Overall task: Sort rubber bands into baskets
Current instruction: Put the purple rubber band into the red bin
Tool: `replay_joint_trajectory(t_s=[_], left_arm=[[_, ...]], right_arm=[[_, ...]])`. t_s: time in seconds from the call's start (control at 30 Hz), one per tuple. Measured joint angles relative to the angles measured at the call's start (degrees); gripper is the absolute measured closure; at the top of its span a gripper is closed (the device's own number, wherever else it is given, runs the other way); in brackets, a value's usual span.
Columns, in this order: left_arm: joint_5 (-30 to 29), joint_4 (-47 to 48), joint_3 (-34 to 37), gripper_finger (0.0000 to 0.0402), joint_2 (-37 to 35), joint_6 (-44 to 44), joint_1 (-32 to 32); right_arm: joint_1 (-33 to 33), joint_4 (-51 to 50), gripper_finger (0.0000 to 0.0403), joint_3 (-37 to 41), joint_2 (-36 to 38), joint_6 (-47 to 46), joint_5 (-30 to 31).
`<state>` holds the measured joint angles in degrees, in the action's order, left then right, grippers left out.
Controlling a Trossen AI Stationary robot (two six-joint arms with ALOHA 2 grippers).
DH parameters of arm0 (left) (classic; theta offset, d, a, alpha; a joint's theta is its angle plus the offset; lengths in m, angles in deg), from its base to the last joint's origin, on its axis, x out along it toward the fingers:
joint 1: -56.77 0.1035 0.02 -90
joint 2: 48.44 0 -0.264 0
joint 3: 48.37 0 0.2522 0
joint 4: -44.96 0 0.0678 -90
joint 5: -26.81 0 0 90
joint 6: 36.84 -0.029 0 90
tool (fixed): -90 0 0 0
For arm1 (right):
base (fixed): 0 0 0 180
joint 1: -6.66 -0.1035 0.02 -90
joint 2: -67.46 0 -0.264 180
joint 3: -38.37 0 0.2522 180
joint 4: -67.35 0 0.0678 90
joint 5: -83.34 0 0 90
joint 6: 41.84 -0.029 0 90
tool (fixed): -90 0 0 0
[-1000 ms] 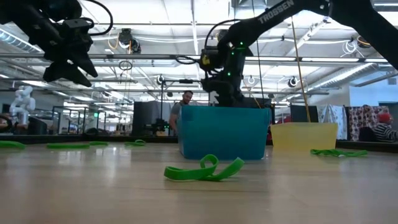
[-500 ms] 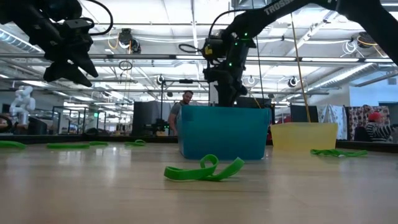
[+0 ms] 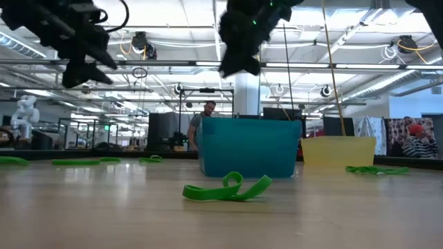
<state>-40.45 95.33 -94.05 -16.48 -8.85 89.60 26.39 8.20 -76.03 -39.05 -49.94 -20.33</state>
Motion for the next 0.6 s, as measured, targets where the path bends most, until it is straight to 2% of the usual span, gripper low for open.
replay_joint_trajectory(t_s=[0.13,0.43,0.6], left_arm=[[2.2,-3.9,0.0,0.021,1.9,3.1,-4.6],[0.3,-9.2,0.0,0.021,9.3,13.3,-18.9],[-6.5,-15.7,0.0,0.021,14.7,20.0,-28.4]], right_arm=[[-4.7,4.1,0.0289,0.0,0.0,0.8,0.0],[-13.8,9.0,0.0289,0.0,-1.4,3.6,0.0],[-17.7,10.0,0.0289,0.0,-1.5,6.0,0.0]])
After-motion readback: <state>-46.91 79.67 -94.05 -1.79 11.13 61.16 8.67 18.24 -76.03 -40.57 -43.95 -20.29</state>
